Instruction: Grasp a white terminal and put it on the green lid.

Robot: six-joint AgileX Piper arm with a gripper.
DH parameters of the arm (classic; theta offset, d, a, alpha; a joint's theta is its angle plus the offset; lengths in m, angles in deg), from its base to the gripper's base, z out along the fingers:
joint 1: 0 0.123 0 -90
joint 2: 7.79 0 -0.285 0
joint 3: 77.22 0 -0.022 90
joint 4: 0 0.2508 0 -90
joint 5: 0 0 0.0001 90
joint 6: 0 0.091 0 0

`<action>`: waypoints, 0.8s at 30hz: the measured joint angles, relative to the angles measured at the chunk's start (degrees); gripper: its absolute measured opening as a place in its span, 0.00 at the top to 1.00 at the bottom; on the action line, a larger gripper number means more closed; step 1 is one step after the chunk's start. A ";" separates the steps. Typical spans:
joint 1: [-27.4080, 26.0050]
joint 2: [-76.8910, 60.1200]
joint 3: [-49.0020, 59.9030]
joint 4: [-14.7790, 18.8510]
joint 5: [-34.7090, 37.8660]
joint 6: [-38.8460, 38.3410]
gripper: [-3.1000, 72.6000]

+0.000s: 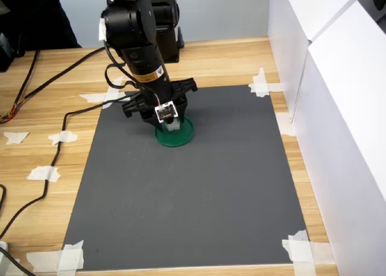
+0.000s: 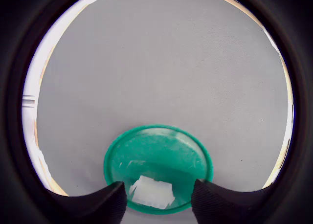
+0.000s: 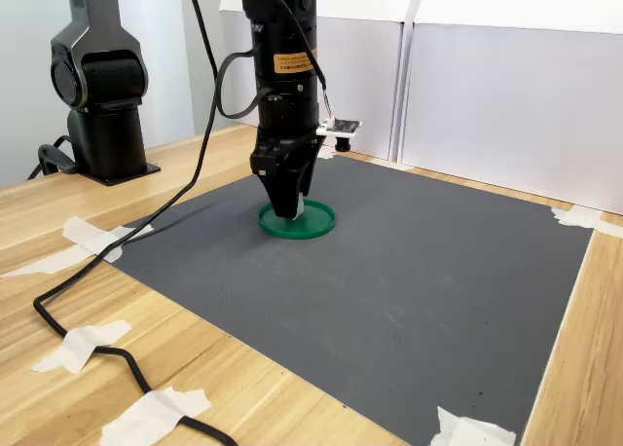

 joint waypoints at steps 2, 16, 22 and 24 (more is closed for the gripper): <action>0.00 -1.65 0.05 -0.13 -0.13 0.43 0.18; -0.30 -34.51 8.34 -2.90 -9.14 6.98 0.96; -0.30 -53.17 23.62 -6.25 -14.87 7.25 0.98; -0.30 -59.41 28.87 -6.26 -15.17 7.88 0.98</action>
